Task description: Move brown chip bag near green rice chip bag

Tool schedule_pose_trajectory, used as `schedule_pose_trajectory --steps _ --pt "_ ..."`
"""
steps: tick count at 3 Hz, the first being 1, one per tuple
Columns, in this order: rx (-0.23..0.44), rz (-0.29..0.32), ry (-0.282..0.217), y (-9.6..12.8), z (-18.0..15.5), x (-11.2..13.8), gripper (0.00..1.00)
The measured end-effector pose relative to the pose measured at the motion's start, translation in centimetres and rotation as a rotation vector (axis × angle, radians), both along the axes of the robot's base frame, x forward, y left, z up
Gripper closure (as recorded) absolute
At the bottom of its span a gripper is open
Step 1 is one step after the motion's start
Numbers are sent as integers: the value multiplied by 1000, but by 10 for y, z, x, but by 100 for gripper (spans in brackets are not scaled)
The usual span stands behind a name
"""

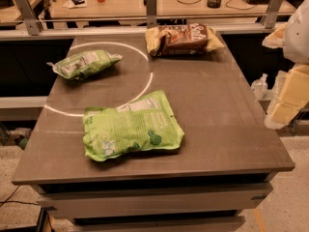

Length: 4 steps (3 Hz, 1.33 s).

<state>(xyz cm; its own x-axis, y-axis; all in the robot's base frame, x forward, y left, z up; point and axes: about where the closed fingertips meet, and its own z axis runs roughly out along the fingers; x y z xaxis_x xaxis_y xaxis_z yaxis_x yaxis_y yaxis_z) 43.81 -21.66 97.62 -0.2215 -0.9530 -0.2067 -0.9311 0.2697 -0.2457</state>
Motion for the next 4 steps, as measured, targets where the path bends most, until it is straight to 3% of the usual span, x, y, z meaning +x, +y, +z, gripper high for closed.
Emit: schedule_pose_trajectory --steps 1,2,3,4 --pt "0 0 0 0 0 0 0" --pt "49 38 -43 -2 13 19 0" --pt "162 91 -109 -13 30 53 0" --pt "238 66 -216 -21 46 80 0"
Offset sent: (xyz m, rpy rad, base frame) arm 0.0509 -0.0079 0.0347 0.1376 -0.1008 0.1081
